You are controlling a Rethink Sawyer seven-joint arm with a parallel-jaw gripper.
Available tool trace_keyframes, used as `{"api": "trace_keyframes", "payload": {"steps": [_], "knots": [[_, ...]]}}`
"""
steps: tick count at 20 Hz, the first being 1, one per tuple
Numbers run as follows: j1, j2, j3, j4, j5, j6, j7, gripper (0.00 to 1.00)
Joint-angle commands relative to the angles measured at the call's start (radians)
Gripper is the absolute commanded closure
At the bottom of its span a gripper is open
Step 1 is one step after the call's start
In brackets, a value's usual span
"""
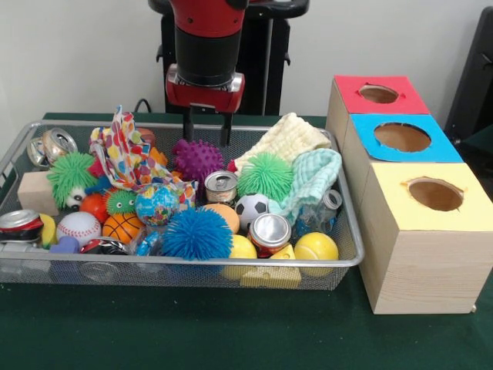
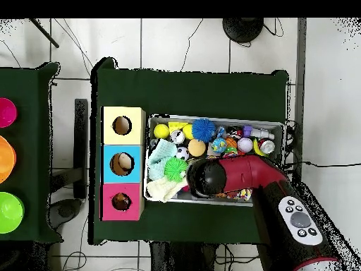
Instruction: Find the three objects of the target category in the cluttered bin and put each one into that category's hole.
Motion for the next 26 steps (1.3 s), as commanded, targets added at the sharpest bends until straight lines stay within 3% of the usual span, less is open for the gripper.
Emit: {"api": "trace_keyframes", "payload": {"steps": [1, 10, 26], "knots": [[-0.024, 0.035, 0.088, -0.128, -0.025, 0.141, -0.268, 0.00], [-0.039, 0.062, 0.124, -0.227, -0.043, 0.225, -0.345, 0.00], [-0.080, 0.089, 0.145, -0.281, -0.067, 0.234, -0.397, 0.00]]}}
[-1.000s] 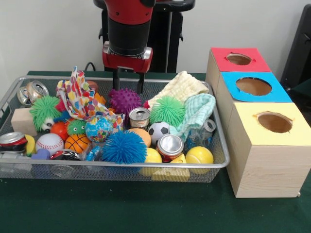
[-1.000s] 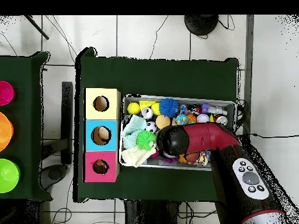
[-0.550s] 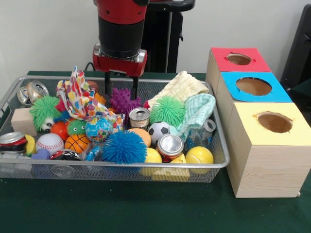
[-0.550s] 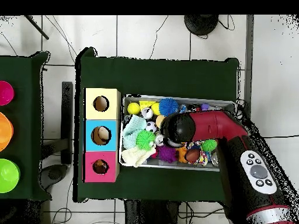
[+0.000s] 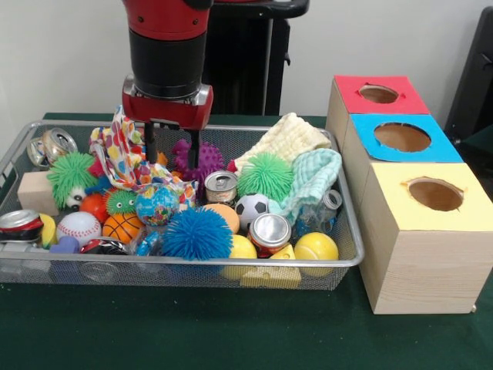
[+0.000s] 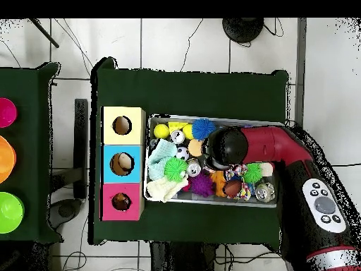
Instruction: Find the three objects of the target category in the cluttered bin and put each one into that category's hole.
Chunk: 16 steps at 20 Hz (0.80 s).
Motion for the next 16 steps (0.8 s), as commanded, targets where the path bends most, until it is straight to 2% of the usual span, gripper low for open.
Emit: {"api": "trace_keyframes", "payload": {"steps": [1, 16], "knots": [[-0.020, 0.050, 0.062, -0.060, -0.062, 0.094, -0.325, 0.00], [-0.043, 0.070, 0.053, -0.094, -0.065, 0.093, -0.373, 0.00]]}}
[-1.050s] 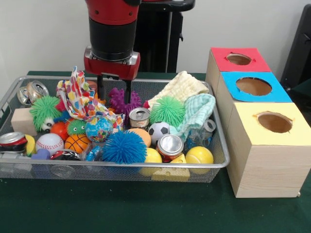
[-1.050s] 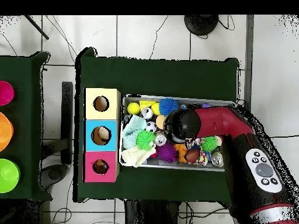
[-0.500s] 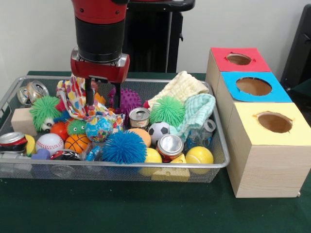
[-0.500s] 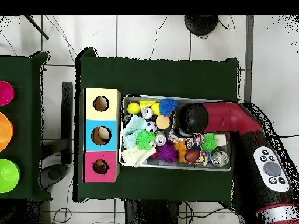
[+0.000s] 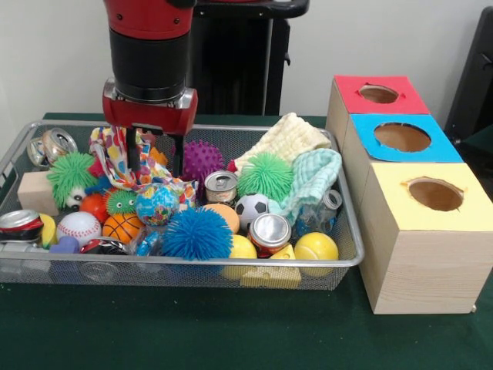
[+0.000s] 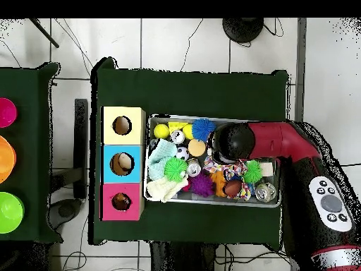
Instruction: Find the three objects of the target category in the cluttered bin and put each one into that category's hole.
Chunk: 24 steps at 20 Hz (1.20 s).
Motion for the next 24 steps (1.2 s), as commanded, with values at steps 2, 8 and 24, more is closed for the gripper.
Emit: {"api": "trace_keyframes", "payload": {"steps": [2, 8, 24], "knots": [[-0.038, 0.065, 0.053, -0.054, -0.061, 0.094, -0.334, 0.00], [-0.059, 0.071, 0.055, -0.081, -0.066, 0.105, -0.376, 0.00], [-0.085, 0.143, 0.052, -0.064, -0.075, 0.025, -0.369, 0.00]]}}
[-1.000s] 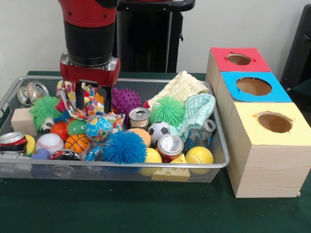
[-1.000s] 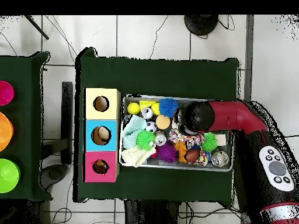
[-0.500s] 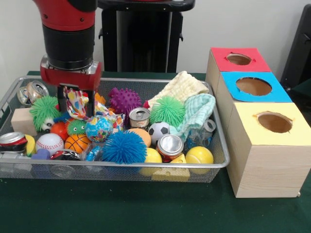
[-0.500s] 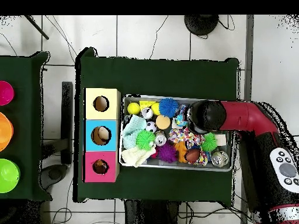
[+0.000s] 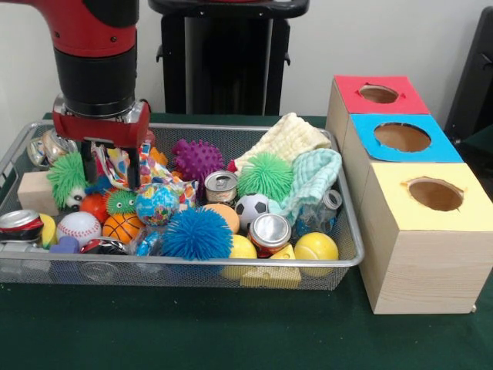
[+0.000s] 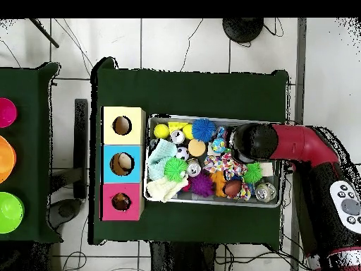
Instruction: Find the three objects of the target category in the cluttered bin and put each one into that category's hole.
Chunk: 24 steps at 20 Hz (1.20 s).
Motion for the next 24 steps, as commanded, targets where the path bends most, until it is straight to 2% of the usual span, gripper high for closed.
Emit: {"api": "trace_keyframes", "payload": {"steps": [1, 7, 24], "knots": [[-0.010, 0.098, 0.051, -0.008, -0.074, 0.013, -0.281, 0.00], [-0.007, 0.155, 0.032, 0.006, -0.092, -0.056, -0.223, 0.00], [0.023, 0.163, 0.000, 0.051, -0.092, -0.126, -0.136, 0.00]]}}
